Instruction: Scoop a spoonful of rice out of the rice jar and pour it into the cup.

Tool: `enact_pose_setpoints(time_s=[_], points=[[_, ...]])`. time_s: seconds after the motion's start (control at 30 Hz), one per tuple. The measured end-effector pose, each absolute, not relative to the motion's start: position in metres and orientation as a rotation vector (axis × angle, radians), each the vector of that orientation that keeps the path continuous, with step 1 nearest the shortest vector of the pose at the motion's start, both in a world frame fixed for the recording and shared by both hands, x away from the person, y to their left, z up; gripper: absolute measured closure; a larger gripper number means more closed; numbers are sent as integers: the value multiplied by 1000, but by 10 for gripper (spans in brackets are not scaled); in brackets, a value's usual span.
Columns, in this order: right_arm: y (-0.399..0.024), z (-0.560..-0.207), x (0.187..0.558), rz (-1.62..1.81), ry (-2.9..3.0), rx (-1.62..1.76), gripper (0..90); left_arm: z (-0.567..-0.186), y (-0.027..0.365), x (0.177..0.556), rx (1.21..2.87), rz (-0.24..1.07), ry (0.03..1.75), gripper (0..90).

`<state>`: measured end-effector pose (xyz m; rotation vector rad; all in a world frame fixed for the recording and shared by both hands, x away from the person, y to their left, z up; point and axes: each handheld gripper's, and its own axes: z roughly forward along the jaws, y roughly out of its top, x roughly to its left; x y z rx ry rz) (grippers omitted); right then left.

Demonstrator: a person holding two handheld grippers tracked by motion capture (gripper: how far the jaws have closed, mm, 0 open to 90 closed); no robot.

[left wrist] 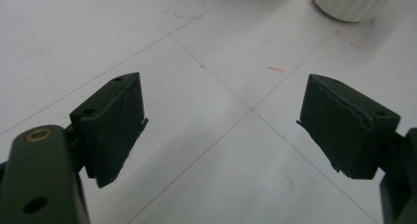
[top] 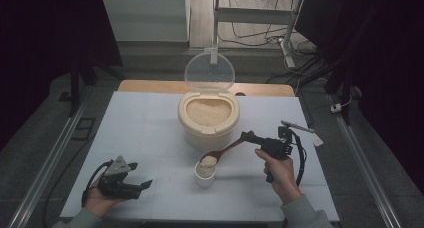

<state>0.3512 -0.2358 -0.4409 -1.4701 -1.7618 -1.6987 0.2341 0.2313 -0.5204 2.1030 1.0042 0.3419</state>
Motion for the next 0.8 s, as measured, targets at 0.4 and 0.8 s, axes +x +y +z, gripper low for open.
enact_pose_setpoints(time_s=[0.4, 0.8], points=[[-228, -436, 347, -1728, -1908, -1445, 830, -521, 231, 234, 2108, 342, 1004, 171], [-222, -423, 332, -1852, -2103, -1313, 830, -521, 231, 234, 2111, 345, 1004, 172]])
